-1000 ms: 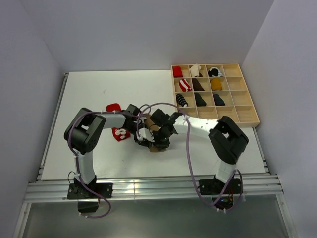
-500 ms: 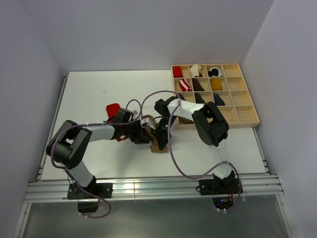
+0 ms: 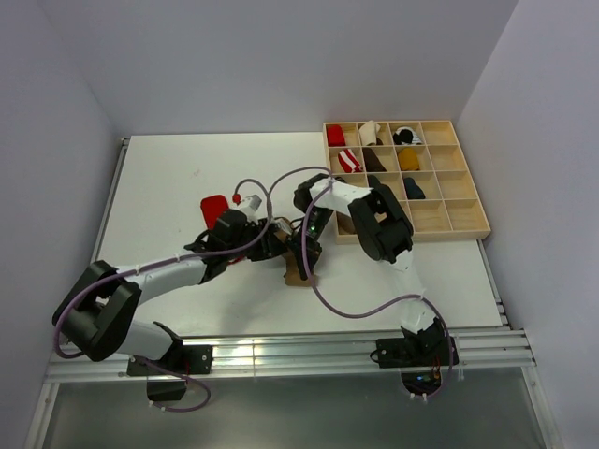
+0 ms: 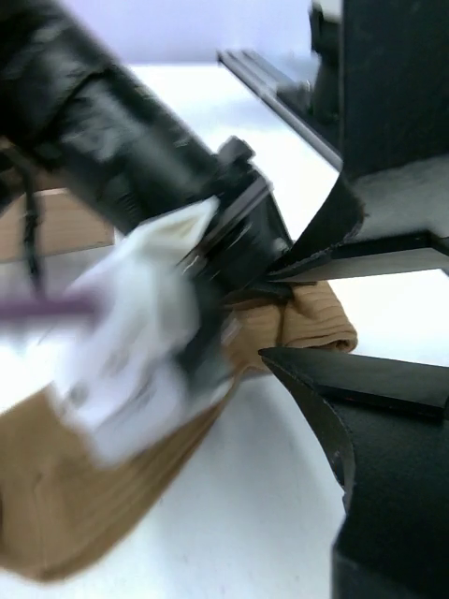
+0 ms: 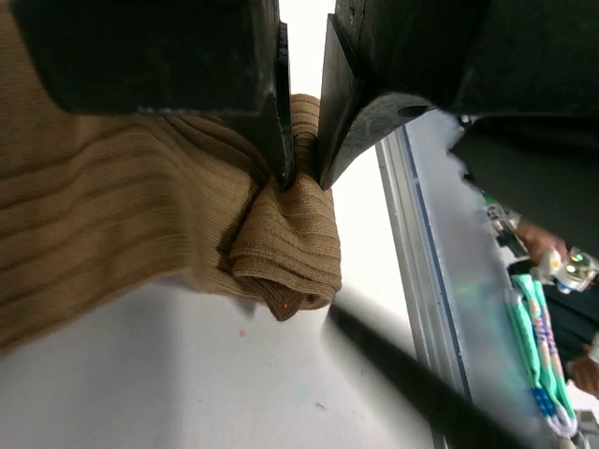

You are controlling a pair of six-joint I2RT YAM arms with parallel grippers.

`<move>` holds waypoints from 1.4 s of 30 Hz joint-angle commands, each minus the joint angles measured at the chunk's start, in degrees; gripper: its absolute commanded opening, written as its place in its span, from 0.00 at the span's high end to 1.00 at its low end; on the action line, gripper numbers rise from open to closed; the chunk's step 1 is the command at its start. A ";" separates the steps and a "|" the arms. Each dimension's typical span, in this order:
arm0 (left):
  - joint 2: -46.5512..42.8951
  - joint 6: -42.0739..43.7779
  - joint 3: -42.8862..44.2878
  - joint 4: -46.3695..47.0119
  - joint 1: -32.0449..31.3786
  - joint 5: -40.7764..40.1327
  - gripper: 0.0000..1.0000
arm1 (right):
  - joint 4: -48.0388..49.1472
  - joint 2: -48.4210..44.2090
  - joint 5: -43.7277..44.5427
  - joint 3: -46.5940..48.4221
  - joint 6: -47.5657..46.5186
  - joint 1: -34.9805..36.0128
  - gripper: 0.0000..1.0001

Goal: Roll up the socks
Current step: Roll the sock at the center of the board.

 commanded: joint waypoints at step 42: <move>12.03 11.77 -6.70 12.54 -13.12 -9.45 0.60 | -1.63 7.95 2.38 7.97 10.50 -4.95 0.82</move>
